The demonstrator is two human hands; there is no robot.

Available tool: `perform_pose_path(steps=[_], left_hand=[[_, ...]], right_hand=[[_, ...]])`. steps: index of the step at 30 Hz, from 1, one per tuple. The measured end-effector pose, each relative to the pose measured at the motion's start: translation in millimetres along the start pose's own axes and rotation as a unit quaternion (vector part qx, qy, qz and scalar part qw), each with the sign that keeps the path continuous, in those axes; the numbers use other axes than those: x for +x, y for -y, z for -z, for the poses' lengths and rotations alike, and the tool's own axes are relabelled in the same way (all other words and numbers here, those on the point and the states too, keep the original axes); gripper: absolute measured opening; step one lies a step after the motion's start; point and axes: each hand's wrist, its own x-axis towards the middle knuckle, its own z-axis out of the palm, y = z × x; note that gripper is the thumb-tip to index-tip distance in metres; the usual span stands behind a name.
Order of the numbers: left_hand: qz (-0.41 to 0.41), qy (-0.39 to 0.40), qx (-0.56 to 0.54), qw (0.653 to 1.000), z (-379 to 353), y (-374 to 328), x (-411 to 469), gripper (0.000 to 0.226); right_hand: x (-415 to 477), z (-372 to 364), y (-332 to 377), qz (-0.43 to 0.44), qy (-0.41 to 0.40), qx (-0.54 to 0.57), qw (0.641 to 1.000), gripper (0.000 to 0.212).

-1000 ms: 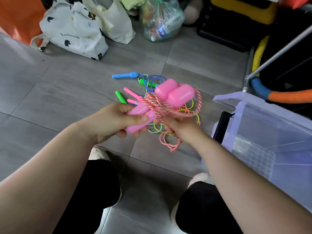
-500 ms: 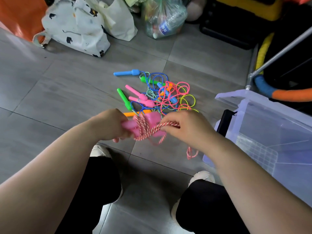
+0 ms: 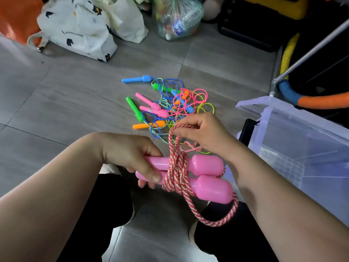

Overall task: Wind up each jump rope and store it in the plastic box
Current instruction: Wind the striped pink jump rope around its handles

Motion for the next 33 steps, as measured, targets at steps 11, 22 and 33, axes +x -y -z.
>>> perform_pose_path(steps=[11, 22, 33], left_hand=[[-0.044, -0.348, -0.232, 0.907, 9, -1, 2, 0.019], [0.153, -0.531, 0.036, 0.833, 22, 20, 7, 0.029], [0.094, -0.071, 0.051, 0.992, 7, 18, 7, 0.013]], right_hand=[[4, -17, -10, -0.116, 0.021, -0.058, 0.991, 0.03], [-9, -14, 5, 0.006, 0.101, -0.28, 0.955, 0.016], [-11, -7, 8, 0.029, 0.034, -0.137, 0.99, 0.013]])
